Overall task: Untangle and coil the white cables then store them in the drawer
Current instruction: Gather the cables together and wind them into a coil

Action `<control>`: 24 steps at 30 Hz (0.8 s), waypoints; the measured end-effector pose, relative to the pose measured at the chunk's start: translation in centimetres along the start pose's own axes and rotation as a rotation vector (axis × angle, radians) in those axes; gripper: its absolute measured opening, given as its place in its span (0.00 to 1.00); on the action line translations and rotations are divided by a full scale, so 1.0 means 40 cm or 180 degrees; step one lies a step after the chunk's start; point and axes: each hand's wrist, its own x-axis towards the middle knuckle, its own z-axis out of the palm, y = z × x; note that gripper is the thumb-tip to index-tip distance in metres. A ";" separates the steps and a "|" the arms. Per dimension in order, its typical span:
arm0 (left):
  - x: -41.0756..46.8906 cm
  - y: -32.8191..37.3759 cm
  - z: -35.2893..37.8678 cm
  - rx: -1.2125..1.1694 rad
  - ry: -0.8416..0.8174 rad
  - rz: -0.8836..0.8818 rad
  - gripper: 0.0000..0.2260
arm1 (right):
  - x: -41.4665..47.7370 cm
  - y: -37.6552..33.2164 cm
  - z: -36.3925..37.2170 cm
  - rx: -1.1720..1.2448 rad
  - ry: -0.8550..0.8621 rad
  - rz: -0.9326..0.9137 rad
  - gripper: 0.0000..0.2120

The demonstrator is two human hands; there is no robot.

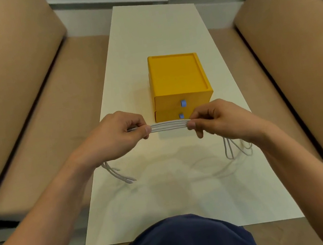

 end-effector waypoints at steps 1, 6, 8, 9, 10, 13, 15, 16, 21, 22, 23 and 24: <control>0.003 -0.007 -0.001 0.0031 -0.0094 -0.0025 0.12 | -0.001 -0.004 0.001 -0.0012 0.0130 -0.0053 0.10; -0.007 -0.034 -0.010 -0.0544 -0.0977 -0.0110 0.11 | -0.010 -0.012 0.015 0.0058 0.0011 -0.0153 0.09; -0.010 -0.046 -0.014 -0.0797 -0.1213 -0.0195 0.13 | -0.008 -0.015 0.027 0.0073 -0.0013 -0.0170 0.09; -0.012 -0.048 -0.021 -0.0847 -0.1313 -0.0273 0.14 | -0.007 -0.019 0.032 0.0085 -0.0008 -0.0186 0.10; -0.014 -0.046 -0.033 -0.0791 -0.1367 -0.0355 0.17 | -0.005 -0.024 0.038 0.0081 -0.0014 -0.0217 0.10; -0.025 -0.024 -0.089 0.0036 -0.1044 -0.0418 0.19 | 0.007 -0.045 0.059 0.0084 -0.0015 -0.0336 0.10; -0.029 -0.003 -0.120 0.0590 -0.0568 -0.0360 0.18 | 0.023 -0.055 0.076 0.0055 0.0130 -0.0372 0.10; -0.028 0.002 -0.126 0.0767 -0.0360 -0.0324 0.18 | 0.032 -0.057 0.084 0.0027 0.0223 -0.0350 0.11; 0.001 -0.051 -0.063 0.0801 -0.0070 -0.0165 0.18 | 0.063 -0.027 0.102 0.0031 0.0247 -0.0105 0.11; 0.008 -0.073 -0.041 0.0718 -0.0112 -0.0166 0.19 | 0.064 -0.017 0.103 -0.0009 0.0213 -0.0059 0.11; 0.014 -0.094 -0.018 0.0625 -0.0171 -0.0179 0.19 | 0.062 -0.009 0.103 -0.0027 0.0190 -0.0019 0.11; 0.019 -0.109 0.003 0.0508 -0.0250 -0.0191 0.19 | 0.059 -0.001 0.102 -0.0019 0.0181 0.0010 0.11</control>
